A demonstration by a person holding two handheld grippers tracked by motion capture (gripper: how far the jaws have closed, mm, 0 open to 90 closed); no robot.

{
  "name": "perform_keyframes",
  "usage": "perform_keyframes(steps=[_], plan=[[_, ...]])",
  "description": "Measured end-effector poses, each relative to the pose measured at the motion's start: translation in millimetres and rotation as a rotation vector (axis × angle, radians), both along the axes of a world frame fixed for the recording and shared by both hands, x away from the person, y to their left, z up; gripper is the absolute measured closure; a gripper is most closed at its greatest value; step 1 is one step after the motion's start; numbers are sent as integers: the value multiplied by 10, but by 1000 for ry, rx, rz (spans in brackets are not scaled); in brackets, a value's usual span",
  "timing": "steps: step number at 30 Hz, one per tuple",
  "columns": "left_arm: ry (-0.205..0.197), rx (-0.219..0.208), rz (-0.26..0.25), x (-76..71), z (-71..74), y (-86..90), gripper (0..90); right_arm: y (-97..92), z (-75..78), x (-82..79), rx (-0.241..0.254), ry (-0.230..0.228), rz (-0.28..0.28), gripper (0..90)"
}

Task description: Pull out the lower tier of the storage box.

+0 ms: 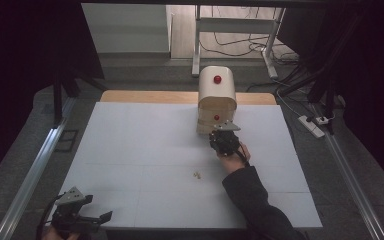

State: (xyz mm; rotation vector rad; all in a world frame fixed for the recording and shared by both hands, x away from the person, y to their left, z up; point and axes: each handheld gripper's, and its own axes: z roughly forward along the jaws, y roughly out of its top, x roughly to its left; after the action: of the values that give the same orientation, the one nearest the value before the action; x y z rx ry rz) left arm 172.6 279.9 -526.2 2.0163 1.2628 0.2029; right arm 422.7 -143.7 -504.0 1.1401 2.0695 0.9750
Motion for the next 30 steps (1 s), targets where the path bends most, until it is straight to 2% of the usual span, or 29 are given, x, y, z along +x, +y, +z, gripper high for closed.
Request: perform_keyframes(steps=[4, 7, 10, 16, 30], plan=[[0, 0, 0, 0, 0, -1, 21, 28, -19, 16, -12, 19, -11, 681], [0, 0, -1, 0, 0, -1, 21, 25, -17, 21, -13, 17, -25, 730], [1, 1, -2, 0, 0, -1, 22, 14, -5, 33, 6, 33, -31, 735], [0, 0, -1, 0, 0, -1, 22, 9, 6, 31, 6, 45, -35, 739], [-1, 1, -1, -2, 1, -1, 22, -47, 36, -129, -3, 65, 7, 739]])
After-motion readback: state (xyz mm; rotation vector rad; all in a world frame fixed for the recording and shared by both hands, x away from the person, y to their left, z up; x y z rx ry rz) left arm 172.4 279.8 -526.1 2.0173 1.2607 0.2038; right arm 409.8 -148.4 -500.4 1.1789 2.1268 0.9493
